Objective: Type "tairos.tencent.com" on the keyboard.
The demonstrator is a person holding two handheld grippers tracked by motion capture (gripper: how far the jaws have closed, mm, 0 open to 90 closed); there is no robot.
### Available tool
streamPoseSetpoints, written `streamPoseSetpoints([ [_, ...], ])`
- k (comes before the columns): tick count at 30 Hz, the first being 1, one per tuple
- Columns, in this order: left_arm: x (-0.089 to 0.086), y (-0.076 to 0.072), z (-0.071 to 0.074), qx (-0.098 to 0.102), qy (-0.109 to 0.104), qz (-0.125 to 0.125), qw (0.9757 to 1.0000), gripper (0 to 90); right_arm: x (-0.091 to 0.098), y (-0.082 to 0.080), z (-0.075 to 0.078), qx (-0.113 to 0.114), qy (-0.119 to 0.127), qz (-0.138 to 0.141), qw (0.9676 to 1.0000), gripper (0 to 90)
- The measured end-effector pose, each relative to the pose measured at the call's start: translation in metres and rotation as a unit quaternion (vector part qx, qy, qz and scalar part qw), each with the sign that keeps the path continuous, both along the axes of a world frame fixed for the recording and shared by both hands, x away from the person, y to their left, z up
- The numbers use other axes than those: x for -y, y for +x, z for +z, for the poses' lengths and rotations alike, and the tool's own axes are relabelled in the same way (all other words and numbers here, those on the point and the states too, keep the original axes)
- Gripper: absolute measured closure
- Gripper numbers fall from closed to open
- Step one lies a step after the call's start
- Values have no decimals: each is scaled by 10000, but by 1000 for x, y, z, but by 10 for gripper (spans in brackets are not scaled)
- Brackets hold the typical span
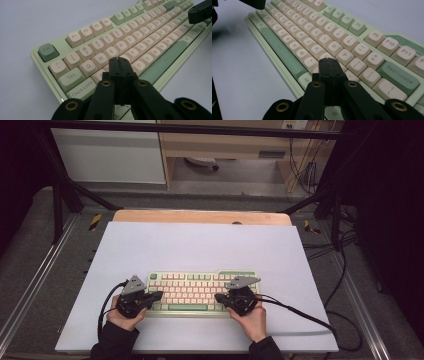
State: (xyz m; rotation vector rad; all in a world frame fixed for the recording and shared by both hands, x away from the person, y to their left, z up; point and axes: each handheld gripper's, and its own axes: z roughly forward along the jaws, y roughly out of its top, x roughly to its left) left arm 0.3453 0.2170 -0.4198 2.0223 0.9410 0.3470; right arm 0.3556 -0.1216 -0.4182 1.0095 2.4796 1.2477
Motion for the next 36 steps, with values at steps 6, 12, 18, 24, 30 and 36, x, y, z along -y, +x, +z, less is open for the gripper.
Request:
streamPoseSetpoints([
  [6,3,0,1,9,21,-28,10000,899,15,1,1,4,52,-122,9999,900],
  [12,8,0,0,6,36,-70,10000,899,24,1,-1,-43,68,-198,9998,900],
  [18,16,0,1,30,81,-119,9999,899,30,2,-3,-66,80,-250,9996,900],
  [24,23,2,2,47,89,-173,9998,900,35,1,-3,-64,64,-268,9996,900],
  [30,30,5,4,36,96,-174,9998,899,35,0,-3,-69,38,-275,9996,900],
  [36,39,9,6,62,132,-190,9997,900,35,0,-3,-62,25,-264,9996,900],
])
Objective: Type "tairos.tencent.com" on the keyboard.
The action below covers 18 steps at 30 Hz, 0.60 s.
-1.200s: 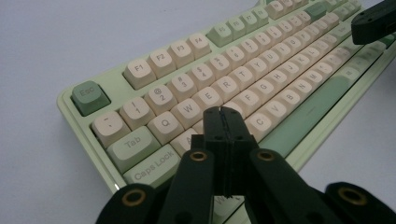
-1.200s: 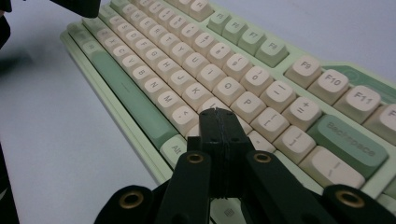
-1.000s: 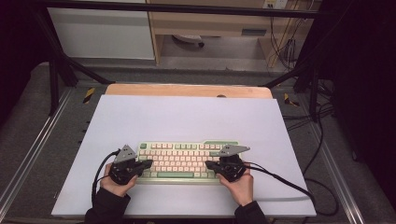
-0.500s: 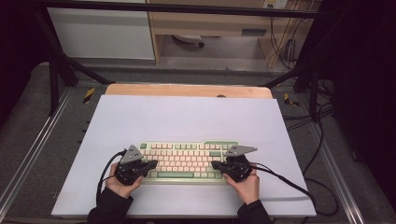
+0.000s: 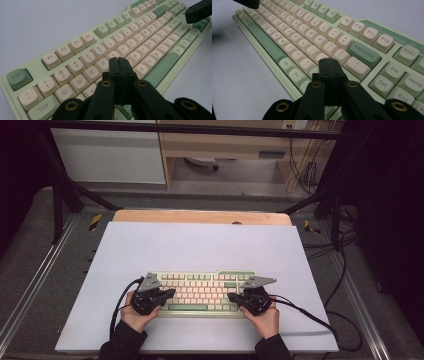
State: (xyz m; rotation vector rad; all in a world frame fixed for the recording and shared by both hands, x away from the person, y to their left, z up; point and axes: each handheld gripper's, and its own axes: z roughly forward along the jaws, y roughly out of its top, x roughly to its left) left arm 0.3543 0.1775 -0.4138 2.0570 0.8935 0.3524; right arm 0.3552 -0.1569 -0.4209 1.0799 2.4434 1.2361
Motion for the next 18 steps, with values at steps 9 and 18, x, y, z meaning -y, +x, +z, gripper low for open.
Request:
streamPoseSetpoints([
  [9,11,9,0,-19,74,6,10000,899,0,0,0,25,7,6,10000,900],
  [18,25,18,-5,-65,124,36,9999,900,0,0,0,-4,1,5,10000,900],
])
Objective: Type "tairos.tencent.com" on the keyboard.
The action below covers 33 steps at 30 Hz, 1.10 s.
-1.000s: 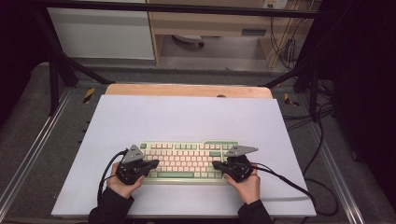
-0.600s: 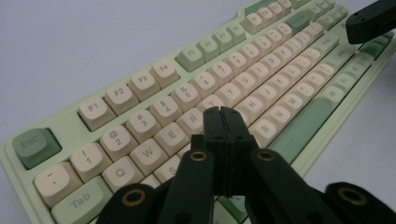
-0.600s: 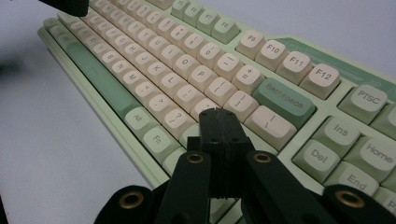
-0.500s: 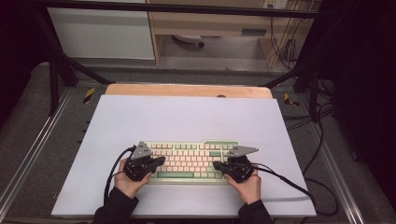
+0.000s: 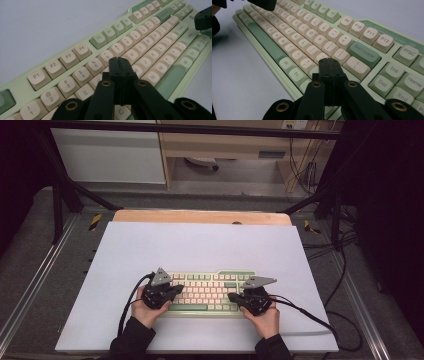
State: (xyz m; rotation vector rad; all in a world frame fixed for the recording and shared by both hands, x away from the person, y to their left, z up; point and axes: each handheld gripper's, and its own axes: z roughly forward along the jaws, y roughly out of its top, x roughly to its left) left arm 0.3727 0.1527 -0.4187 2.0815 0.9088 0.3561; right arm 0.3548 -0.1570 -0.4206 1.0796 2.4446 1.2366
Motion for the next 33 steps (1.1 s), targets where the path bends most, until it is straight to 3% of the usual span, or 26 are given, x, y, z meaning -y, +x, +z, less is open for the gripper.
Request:
streamPoseSetpoints([
  [19,9,7,-13,-4,143,-7,9999,899,1,0,0,19,6,17,10000,900],
  [33,4,0,-9,36,80,-53,9999,899,0,0,0,32,2,21,10000,900],
])
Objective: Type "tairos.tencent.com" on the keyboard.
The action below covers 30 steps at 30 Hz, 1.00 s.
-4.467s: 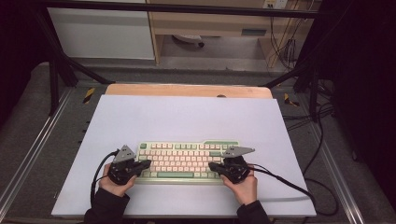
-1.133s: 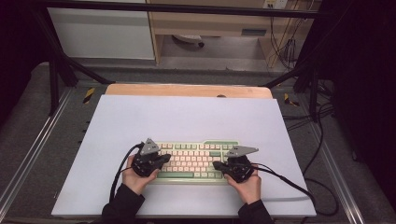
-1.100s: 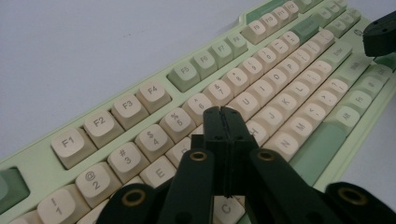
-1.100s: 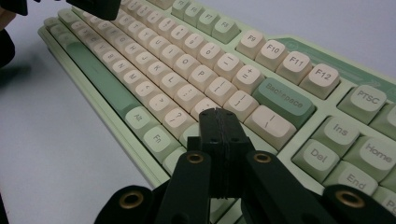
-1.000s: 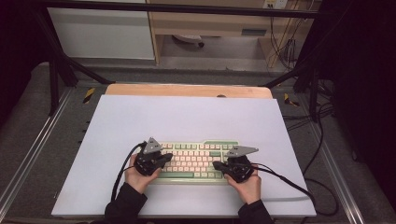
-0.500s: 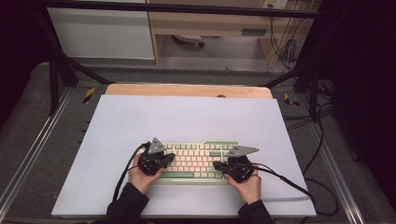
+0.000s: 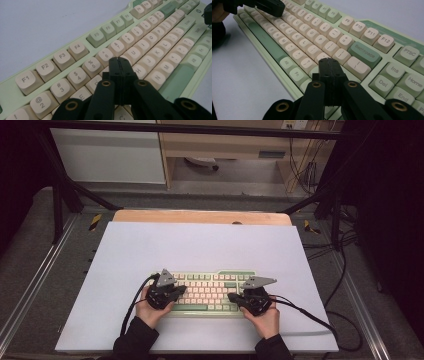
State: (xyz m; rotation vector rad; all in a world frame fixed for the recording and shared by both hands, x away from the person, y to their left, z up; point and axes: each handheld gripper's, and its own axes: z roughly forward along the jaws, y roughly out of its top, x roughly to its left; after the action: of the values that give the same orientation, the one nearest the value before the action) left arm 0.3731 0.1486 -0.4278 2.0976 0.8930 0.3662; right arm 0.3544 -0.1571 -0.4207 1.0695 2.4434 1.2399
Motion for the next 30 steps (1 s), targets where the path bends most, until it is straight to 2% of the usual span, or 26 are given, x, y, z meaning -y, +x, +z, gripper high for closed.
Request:
streamPoseSetpoints([
  [7,-5,-4,5,22,-55,-39,10000,899,0,0,0,8,-19,21,10000,900],
  [18,-21,-4,12,52,-103,102,9999,900,0,0,0,3,-25,3,10000,900],
  [30,-31,2,6,-15,-60,288,9996,900,0,0,0,7,-28,11,10000,900],
])
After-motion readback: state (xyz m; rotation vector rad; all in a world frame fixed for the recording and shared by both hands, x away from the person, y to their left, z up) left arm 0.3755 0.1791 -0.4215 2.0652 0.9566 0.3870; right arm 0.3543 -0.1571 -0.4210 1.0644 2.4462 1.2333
